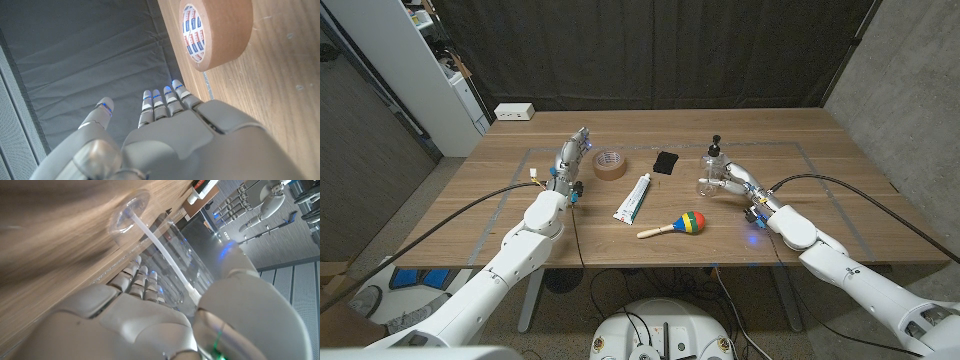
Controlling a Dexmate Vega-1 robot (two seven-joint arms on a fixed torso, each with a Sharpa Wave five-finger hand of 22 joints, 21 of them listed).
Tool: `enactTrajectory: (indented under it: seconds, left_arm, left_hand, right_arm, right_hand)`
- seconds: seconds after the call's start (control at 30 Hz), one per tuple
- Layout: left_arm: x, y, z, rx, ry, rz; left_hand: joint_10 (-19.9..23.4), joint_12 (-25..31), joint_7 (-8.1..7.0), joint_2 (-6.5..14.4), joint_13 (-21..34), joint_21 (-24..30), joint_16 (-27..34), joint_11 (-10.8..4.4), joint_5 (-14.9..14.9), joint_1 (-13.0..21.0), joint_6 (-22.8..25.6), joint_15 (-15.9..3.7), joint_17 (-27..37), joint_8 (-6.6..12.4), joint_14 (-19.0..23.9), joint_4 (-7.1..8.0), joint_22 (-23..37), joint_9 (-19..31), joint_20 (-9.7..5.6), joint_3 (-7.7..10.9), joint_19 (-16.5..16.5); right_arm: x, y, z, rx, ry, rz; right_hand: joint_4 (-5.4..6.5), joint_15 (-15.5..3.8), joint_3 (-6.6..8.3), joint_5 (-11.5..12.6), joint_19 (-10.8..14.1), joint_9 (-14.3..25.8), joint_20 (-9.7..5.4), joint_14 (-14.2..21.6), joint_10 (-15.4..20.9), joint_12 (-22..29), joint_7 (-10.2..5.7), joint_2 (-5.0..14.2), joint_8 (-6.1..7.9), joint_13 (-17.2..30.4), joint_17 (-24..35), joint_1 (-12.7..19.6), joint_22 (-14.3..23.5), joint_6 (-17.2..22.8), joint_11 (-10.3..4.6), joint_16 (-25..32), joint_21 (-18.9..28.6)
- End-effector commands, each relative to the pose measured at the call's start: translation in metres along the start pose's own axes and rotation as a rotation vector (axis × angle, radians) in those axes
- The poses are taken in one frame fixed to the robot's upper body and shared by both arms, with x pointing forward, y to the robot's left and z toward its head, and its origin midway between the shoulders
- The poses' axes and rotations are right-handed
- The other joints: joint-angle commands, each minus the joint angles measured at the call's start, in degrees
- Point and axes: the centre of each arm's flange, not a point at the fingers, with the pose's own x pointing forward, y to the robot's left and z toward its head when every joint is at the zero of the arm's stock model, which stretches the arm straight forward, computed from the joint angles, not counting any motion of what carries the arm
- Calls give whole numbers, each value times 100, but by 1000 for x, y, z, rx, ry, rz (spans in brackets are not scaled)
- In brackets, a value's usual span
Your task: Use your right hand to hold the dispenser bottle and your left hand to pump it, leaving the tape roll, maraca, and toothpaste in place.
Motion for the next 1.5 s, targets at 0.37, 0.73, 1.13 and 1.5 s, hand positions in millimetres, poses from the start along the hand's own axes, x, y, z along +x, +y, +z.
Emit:
enactTrajectory:
  seconds: [0.37, 0.73, 1.13, 1.5]
  left_arm:
    - [5, -2, -3, 2, 22, -13]
    - [7, -2, -6, -1, 28, -15]
    - [11, -3, -9, -7, 33, -15]
    - [14, -5, -7, -12, 28, -23]
  left_hand:
    - [108, 18, 8, 214, 14, -72, 29, -23, -4, -83, 115, -64, 17, 38, 116, 19, 35, 24, -428, 73, 98]
    - [140, 16, 1, 220, 15, -103, 25, -16, -3, -113, 133, -47, 18, 28, 141, 34, 36, 26, -419, 99, 142]
    - [151, 6, -4, 224, 15, -139, 17, -8, -2, -136, 143, -50, 17, 17, 157, 42, 37, 27, -401, 128, 174]
    - [165, 2, -8, 233, 16, -170, 9, -7, 0, -150, 150, -28, 16, 11, 156, 48, 38, 28, -386, 156, 190]
  right_arm:
    - [6, 6, -7, 26, -1, -52]
    - [6, 8, -8, 37, -5, -86]
    - [8, 8, -7, 39, -10, -125]
    - [10, 10, -7, 64, -8, -155]
  right_hand:
    - [64, -259, 22, -39, 254, 120, -39, 473, 555, 316, 95, 123, 311, 222, 162, 183, 13, 473, -164, 247, -4]
    - [52, -561, -31, -64, 661, 355, -158, 1093, 1169, 774, -50, 201, 991, 615, 472, 514, 17, 1418, -352, 588, 1]
    - [68, -1053, -204, -94, 1140, 598, -403, 1920, 2074, 1278, -455, 243, 1750, 979, 837, 793, 29, 2316, -685, 1079, 34]
    - [81, -1147, -309, -71, 1418, 743, -470, 2231, 2466, 1476, -517, 304, 2165, 1132, 1053, 912, 41, 2800, -755, 1336, 75]
